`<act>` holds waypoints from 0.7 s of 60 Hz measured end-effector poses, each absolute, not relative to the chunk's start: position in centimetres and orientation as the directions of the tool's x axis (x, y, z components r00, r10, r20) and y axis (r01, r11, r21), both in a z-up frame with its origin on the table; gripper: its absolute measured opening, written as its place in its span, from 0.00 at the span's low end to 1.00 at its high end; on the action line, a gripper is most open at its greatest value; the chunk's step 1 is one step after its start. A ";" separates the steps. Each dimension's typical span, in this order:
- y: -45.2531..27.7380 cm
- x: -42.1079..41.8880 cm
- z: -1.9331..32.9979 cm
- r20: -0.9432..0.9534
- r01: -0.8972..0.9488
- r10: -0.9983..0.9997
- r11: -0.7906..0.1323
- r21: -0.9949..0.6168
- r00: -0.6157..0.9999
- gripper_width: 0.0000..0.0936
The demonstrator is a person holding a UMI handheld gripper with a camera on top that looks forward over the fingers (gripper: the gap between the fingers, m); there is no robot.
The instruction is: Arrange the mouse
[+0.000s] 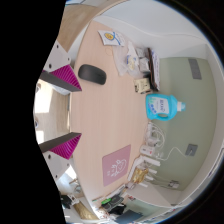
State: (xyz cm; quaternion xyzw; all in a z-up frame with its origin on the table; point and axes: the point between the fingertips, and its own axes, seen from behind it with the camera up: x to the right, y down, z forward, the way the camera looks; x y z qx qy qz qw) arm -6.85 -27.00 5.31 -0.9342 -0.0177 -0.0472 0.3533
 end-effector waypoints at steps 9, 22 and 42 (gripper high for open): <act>-25.4 -14.9 3.2 0.027 0.070 0.070 -0.745 -0.663 0.997 0.91; -20.6 -19.7 0.2 0.018 0.053 0.056 -0.722 -0.690 0.998 0.90; -18.0 -20.7 -2.1 0.026 0.062 0.062 -0.702 -0.709 0.998 0.48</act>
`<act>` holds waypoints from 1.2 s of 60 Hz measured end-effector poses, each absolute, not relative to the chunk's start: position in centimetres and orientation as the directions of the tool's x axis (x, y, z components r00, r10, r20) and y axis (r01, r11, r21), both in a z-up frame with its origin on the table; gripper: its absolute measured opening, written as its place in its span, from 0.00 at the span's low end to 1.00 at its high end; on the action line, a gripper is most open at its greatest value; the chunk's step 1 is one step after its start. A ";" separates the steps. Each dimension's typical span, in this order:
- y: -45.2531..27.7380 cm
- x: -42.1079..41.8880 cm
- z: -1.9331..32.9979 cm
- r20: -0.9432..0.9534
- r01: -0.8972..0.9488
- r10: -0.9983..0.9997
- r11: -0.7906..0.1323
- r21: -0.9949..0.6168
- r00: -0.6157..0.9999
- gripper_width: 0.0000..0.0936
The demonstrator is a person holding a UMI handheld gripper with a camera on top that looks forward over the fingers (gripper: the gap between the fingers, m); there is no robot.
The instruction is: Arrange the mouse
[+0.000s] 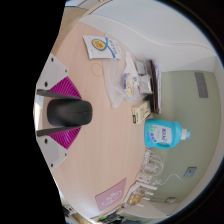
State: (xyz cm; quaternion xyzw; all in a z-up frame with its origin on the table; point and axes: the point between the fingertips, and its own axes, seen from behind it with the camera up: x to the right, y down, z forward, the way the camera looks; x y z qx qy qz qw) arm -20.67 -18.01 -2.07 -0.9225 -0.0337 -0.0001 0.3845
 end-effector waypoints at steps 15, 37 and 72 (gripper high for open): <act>-17.6 -20.9 -0.7 0.018 0.135 0.177 -0.679 -0.721 0.984 0.37; -8.5 -4.8 20.3 -0.036 0.050 0.200 -0.409 -0.911 0.979 0.37; -1.4 25.7 -1.0 -0.033 0.011 0.049 -0.716 -0.698 0.998 0.49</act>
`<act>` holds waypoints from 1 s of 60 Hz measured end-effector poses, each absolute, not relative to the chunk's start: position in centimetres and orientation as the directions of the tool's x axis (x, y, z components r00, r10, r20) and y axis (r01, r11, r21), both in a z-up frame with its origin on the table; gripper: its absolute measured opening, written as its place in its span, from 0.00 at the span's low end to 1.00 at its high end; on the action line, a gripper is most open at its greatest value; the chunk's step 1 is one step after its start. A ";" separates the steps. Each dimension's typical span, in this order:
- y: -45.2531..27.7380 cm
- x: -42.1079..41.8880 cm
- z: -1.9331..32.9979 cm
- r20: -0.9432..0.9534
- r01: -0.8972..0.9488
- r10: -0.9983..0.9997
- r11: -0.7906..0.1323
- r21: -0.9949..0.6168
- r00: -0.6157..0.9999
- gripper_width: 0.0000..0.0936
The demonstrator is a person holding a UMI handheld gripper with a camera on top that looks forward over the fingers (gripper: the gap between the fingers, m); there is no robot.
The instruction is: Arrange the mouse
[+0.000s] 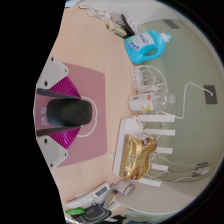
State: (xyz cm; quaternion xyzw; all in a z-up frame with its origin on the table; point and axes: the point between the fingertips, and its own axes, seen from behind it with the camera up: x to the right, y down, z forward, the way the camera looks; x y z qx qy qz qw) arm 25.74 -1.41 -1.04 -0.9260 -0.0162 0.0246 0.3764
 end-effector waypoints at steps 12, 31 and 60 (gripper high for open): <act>-2.3 26.5 1.9 0.015 0.035 0.035 -0.689 -0.723 0.999 0.92; -10.8 25.6 12.3 0.115 0.075 -0.023 -0.628 -0.774 0.993 0.91; -21.8 22.8 16.8 0.151 0.103 -0.031 -0.596 -0.796 0.988 0.91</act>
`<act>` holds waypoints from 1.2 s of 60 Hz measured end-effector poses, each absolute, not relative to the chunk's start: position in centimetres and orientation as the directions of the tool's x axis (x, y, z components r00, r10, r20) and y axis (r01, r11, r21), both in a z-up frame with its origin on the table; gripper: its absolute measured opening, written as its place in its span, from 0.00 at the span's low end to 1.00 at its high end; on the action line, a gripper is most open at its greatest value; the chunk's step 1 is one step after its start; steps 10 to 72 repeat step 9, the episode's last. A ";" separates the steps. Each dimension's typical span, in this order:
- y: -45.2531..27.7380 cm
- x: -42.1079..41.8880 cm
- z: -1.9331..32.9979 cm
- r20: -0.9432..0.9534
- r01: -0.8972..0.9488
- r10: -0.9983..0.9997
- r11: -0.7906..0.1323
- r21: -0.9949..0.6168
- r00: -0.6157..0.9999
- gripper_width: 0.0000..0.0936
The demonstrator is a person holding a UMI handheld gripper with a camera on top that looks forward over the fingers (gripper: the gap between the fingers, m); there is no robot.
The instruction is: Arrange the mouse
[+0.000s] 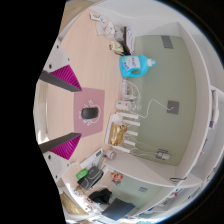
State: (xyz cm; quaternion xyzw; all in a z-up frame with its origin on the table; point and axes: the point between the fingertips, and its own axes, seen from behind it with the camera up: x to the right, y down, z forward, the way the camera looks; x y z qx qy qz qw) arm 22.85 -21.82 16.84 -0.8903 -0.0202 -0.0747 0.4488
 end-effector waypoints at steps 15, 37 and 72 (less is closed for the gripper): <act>-22.5 22.7 17.3 0.150 0.100 -0.036 -0.588 -0.802 0.988 0.91; -22.5 22.7 17.3 0.150 0.100 -0.036 -0.588 -0.802 0.988 0.91; -22.5 22.7 17.3 0.150 0.100 -0.036 -0.588 -0.802 0.988 0.91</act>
